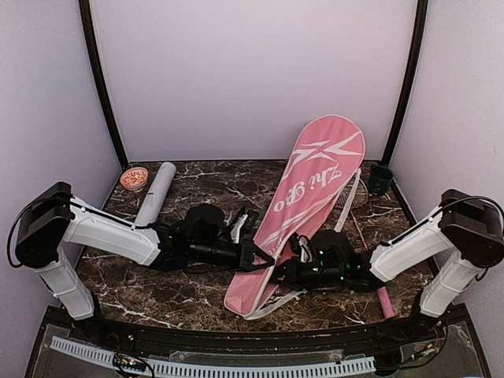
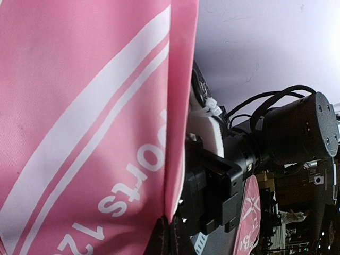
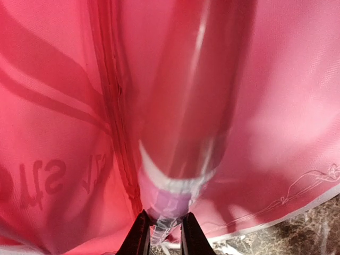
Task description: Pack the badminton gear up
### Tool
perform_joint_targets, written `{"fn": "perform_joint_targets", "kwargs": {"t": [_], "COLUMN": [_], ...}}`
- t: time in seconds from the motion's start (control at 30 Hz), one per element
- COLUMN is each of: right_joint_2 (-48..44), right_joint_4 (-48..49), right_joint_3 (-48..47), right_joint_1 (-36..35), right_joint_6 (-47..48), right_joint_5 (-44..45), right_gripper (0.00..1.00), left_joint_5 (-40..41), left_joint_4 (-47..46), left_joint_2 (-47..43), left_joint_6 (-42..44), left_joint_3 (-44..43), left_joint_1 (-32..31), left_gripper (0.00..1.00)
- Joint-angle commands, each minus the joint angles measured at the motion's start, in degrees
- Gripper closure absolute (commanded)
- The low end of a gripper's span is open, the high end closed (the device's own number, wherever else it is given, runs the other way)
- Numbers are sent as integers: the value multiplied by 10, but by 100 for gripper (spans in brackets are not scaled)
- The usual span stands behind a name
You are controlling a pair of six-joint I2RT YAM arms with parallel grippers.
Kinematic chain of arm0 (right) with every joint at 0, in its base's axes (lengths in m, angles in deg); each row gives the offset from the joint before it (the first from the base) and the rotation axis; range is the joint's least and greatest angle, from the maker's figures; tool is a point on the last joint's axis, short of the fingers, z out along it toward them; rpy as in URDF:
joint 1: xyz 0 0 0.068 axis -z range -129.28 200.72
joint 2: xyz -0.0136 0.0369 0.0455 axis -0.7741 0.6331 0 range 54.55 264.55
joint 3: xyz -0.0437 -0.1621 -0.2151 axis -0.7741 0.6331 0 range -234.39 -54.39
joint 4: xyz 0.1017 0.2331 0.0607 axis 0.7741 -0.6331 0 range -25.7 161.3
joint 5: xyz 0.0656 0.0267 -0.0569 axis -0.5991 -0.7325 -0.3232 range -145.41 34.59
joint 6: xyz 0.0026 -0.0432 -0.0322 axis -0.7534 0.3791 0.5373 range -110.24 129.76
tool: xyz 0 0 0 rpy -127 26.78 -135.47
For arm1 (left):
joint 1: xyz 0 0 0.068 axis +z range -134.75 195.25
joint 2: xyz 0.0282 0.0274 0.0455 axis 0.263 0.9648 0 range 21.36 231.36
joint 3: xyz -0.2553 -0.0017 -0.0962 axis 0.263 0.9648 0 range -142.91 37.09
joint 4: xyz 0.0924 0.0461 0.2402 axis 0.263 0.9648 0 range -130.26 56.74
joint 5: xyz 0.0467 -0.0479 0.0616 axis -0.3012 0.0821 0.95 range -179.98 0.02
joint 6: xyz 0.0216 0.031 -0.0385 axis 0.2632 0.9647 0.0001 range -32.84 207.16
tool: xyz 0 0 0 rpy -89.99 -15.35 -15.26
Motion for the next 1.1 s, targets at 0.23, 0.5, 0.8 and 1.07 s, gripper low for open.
{"fn": "perform_joint_targets", "kwargs": {"t": [0.23, 0.5, 0.8, 1.07], "right_joint_2": [101, 161, 175, 180], "right_joint_4": [73, 91, 116, 158], "right_joint_3": [-54, -72, -74, -63], "right_joint_1": [20, 22, 22, 22], "right_joint_6": [58, 56, 34, 13], "right_joint_5": [-49, -95, -119, -133], "right_gripper": [100, 100, 100, 100], "left_joint_5": [-10, 61, 197, 211], "left_joint_4": [-36, 106, 393, 419], "left_joint_2": [-4, -57, -97, -14], "left_joint_6": [-89, -22, 3, -27], "left_joint_3": [58, 43, -38, -99], "left_joint_1": [-2, -4, -88, -125], "left_gripper": [98, 64, 57, 59]}}
